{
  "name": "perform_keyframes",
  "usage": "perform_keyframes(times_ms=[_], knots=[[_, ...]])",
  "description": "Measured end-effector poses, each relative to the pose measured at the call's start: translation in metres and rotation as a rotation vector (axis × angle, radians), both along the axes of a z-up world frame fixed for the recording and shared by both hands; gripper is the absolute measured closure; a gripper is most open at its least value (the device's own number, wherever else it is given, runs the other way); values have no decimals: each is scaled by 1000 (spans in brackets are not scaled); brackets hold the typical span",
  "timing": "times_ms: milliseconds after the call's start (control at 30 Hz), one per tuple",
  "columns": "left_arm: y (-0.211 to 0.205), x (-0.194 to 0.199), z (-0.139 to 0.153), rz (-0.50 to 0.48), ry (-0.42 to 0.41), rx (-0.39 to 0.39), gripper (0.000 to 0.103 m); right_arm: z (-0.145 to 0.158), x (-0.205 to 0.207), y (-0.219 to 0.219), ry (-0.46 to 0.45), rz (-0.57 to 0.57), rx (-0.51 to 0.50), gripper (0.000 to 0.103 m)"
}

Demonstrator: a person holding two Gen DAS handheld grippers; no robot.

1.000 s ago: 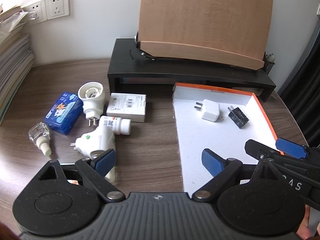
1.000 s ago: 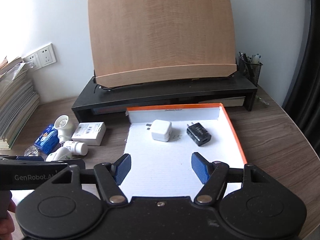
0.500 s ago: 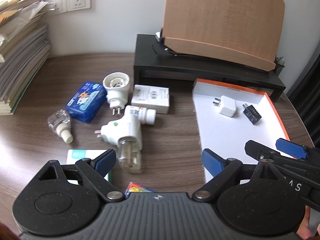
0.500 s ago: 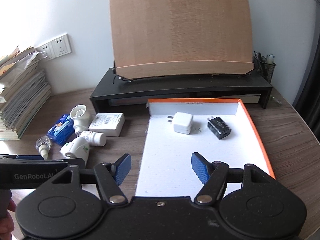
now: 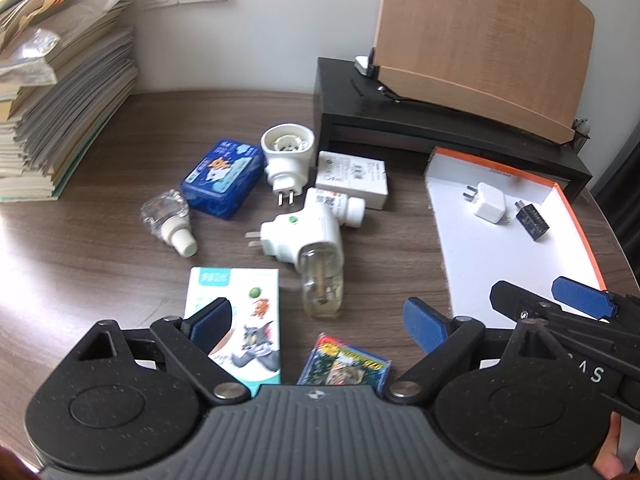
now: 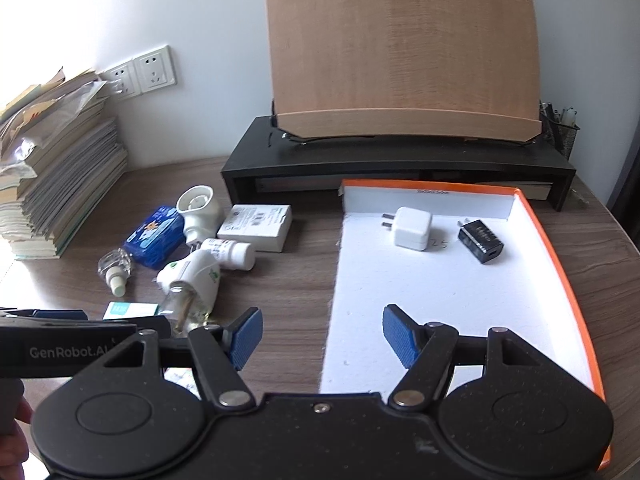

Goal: Organize rigid objects
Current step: 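Withdraw both tools from the box toward the bandage box and card pack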

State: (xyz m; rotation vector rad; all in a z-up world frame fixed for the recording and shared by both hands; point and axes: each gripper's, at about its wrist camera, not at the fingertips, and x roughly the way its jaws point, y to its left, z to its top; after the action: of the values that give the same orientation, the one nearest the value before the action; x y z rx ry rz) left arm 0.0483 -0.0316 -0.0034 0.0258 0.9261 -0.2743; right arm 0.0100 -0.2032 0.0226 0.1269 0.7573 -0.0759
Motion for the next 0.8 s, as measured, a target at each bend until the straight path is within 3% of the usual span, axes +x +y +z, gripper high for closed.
perform_keyframes(times_ms=[800], knots=[[42,6,-27,19,42,34,8,-20,-10,39,38,-16,23,23]])
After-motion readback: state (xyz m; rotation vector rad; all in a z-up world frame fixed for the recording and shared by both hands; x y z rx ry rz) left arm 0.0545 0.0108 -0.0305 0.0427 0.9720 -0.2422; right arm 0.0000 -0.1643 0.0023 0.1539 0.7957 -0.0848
